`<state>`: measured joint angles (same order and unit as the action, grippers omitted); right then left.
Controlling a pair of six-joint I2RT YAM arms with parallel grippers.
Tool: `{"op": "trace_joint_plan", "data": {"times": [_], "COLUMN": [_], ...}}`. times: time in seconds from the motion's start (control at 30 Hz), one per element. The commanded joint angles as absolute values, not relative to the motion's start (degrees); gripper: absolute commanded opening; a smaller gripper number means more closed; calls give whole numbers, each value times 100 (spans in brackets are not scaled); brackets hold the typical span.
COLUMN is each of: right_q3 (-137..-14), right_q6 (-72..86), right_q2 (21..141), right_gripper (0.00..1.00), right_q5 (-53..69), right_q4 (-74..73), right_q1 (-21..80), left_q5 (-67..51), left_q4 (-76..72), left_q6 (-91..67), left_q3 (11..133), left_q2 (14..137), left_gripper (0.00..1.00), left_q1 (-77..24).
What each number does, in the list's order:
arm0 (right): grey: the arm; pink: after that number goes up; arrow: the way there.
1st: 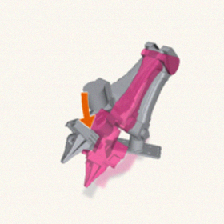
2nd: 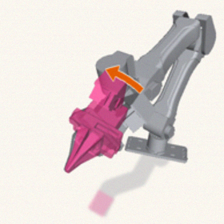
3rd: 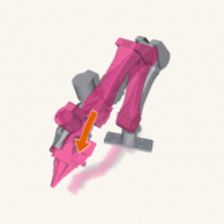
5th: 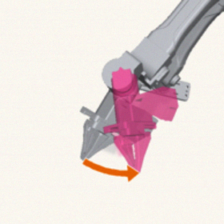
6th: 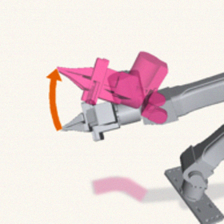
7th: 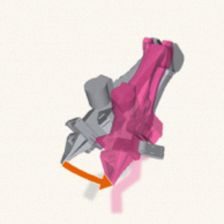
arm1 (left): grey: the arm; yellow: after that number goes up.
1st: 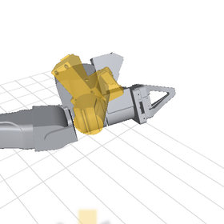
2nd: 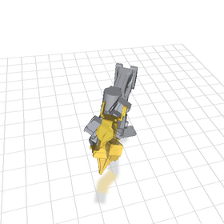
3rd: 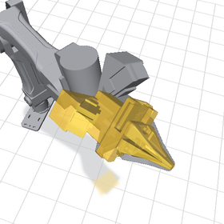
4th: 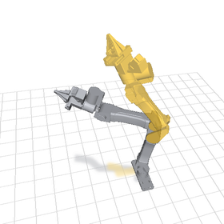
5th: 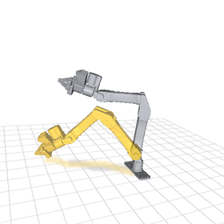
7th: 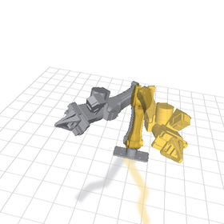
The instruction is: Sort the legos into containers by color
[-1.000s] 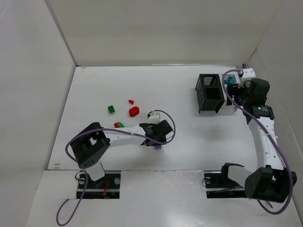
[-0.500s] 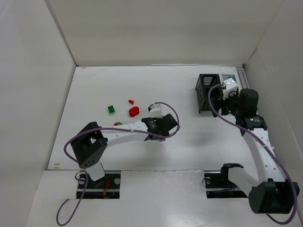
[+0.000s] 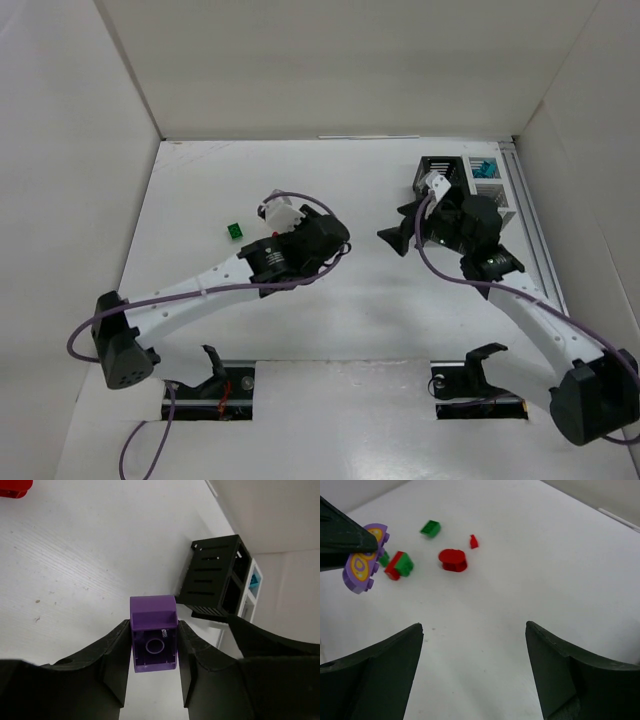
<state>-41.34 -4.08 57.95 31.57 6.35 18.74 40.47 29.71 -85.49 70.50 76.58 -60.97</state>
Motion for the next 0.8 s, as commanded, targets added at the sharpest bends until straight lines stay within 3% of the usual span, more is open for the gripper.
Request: {"op": "trace_joint_plan", "data": {"times": [0.0,0.4,0.57,0.77], "right_q3": [-4288,-4913,-4966,-4966], "right_q6": [580,1379,1555,1661], "right_q2": [6177,7172,7242,7189], "right_gripper": [88,89,89,78], "right_q5": [4393,5457,4941,4185], "right_q4": [2302,2979,3032,3155], "right_q1": [1985,2768,2848,3032], "left_q5": [4438,4562,4562,4562], "left_q4": [1962,897,615,221], "left_q6": [-8807,-7831,-7717,-7839], "left_q3": [6540,6293,6065,5661], "left_q2": [7182,6961,6803,6522], "left_gripper": [14,18,18,18], "left_q1": [-6073,-6126,-6126,-6126]}}
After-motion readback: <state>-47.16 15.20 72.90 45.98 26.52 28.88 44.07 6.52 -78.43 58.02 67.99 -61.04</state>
